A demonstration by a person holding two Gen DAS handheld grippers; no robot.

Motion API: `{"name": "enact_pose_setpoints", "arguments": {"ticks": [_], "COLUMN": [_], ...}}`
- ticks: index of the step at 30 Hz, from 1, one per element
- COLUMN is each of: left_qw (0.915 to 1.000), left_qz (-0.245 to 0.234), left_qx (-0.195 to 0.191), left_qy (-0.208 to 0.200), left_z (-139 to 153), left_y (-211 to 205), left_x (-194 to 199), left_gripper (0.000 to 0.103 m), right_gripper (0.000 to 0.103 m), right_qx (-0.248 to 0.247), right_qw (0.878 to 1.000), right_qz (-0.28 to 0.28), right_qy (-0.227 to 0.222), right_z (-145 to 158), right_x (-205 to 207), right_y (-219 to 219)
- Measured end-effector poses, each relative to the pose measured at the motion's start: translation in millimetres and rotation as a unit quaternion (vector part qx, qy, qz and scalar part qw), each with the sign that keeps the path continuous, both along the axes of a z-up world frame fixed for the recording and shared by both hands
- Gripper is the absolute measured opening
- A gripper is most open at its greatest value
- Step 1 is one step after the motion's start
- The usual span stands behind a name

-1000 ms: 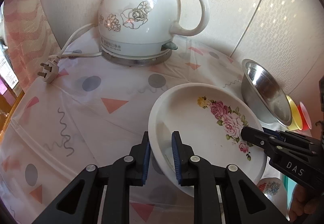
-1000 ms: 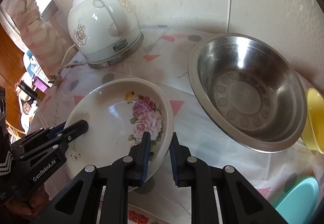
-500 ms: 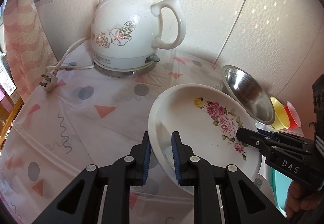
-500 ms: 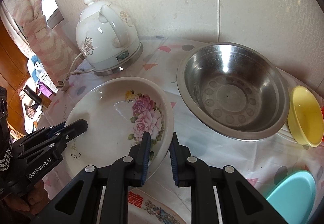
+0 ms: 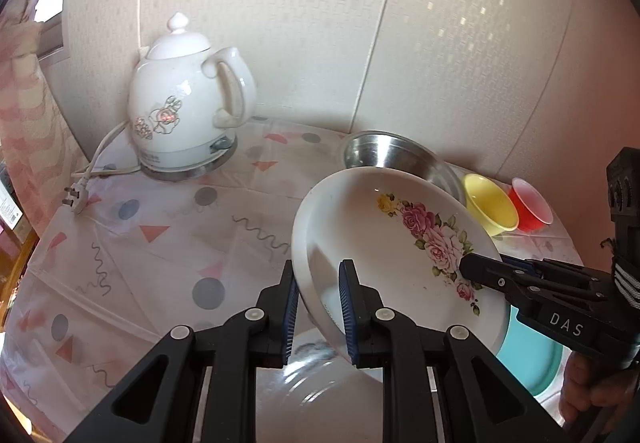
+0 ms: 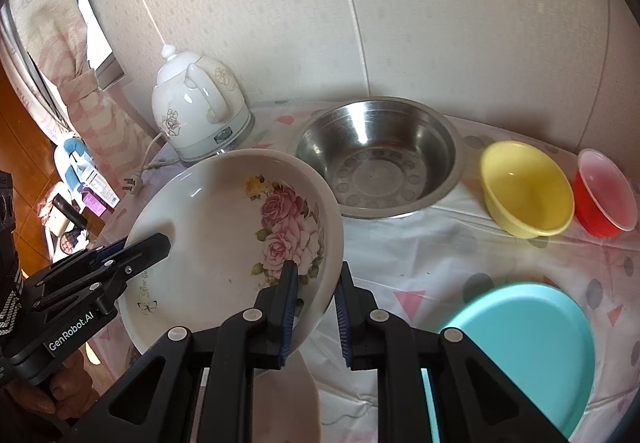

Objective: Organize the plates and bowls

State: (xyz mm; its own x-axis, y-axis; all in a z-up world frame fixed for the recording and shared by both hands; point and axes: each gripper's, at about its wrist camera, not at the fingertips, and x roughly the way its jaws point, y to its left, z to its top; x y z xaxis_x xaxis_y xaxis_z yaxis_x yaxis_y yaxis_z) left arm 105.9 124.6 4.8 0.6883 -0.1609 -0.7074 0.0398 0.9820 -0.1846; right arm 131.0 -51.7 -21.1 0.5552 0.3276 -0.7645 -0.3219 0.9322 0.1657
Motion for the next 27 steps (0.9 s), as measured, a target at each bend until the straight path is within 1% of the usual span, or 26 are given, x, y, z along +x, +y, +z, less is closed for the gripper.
{"name": "enact_pose_setpoints", "arguments": {"ticks": [8, 11, 17, 21, 27], "left_qw": [0.9988, 0.9975, 0.9938, 0.9901, 0.9863], "left_qz": [-0.047, -0.064, -0.096, -0.117, -0.141], "left_qx": [0.016, 0.029, 0.054, 0.078, 0.086], "left_qy": [-0.004, -0.004, -0.003, -0.010, -0.002], "left_z": [7, 7, 4, 1, -9], "left_y": [-60, -82, -125, -151, -181], "left_x": [-14, -19, -28, -34, -35], "left_gripper": [0.020, 0.020, 0.020, 0.020, 0.020], "right_gripper": [0.018, 0.018, 0.018, 0.018, 0.018], "right_qx": [0.012, 0.018, 0.021, 0.022, 0.016], "right_qw": [0.999, 0.998, 0.995, 0.992, 0.987], "right_qz": [-0.046, -0.065, -0.100, -0.122, -0.157], "right_qy": [-0.004, -0.001, -0.002, -0.003, 0.001], "right_z": [4, 1, -2, -5, -15], "right_x": [-31, -42, -64, -74, -81], "right_y": [-61, -82, -121, -144, -170]}}
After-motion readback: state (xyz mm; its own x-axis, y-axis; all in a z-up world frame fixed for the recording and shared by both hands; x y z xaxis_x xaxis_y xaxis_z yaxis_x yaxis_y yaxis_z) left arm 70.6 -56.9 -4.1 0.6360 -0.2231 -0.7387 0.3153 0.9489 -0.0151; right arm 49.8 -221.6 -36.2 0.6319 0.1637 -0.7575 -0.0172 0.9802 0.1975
